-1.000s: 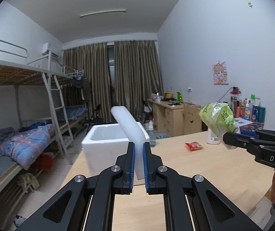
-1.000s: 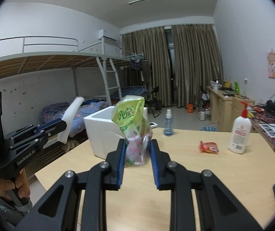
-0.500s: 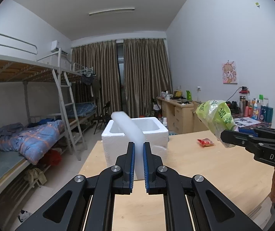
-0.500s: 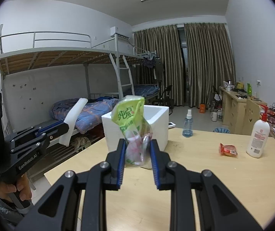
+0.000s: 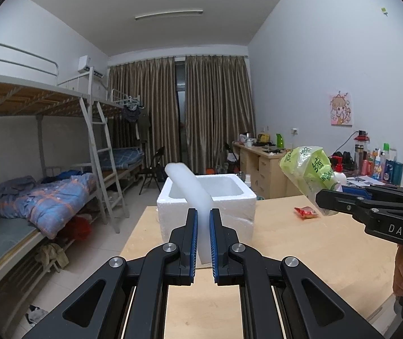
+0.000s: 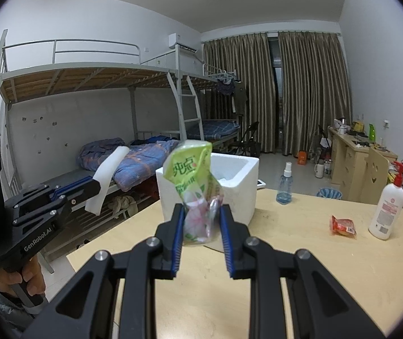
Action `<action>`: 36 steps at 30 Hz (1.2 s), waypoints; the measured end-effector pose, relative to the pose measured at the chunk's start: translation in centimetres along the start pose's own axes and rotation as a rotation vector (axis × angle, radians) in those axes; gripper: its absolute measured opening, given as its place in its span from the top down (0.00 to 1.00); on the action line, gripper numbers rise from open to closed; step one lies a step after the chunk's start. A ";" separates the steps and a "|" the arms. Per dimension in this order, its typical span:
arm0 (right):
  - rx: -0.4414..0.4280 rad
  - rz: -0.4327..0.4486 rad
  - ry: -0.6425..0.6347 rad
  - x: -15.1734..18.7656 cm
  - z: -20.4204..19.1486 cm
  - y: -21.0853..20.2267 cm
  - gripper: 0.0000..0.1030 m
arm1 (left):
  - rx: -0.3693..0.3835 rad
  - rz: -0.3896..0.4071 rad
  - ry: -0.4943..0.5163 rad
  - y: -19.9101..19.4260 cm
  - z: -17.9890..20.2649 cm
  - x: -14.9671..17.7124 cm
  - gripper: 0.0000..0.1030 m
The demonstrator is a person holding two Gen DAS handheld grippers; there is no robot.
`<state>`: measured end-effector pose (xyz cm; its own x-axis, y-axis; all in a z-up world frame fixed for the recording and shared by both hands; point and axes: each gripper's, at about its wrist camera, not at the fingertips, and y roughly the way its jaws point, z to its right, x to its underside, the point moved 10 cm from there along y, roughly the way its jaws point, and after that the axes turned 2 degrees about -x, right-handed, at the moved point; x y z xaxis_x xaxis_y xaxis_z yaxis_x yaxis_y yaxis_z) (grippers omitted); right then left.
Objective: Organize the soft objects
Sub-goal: 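Hold the green bag over the box with the right gripper while the left lowers the foam stick into it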
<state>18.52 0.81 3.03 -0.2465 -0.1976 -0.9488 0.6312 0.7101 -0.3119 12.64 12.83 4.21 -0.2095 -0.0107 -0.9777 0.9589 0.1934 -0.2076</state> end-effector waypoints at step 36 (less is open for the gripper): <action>-0.032 -0.063 -0.006 -3.3 1.1 5.9 0.72 | 0.021 -0.020 0.009 6.6 -0.2 -3.8 0.98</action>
<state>23.92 4.91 4.24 -0.2807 -0.2464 -0.9276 0.5910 0.7172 -0.3693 19.70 14.30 6.61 -0.2306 -0.0057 -0.9730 0.9582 0.1727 -0.2281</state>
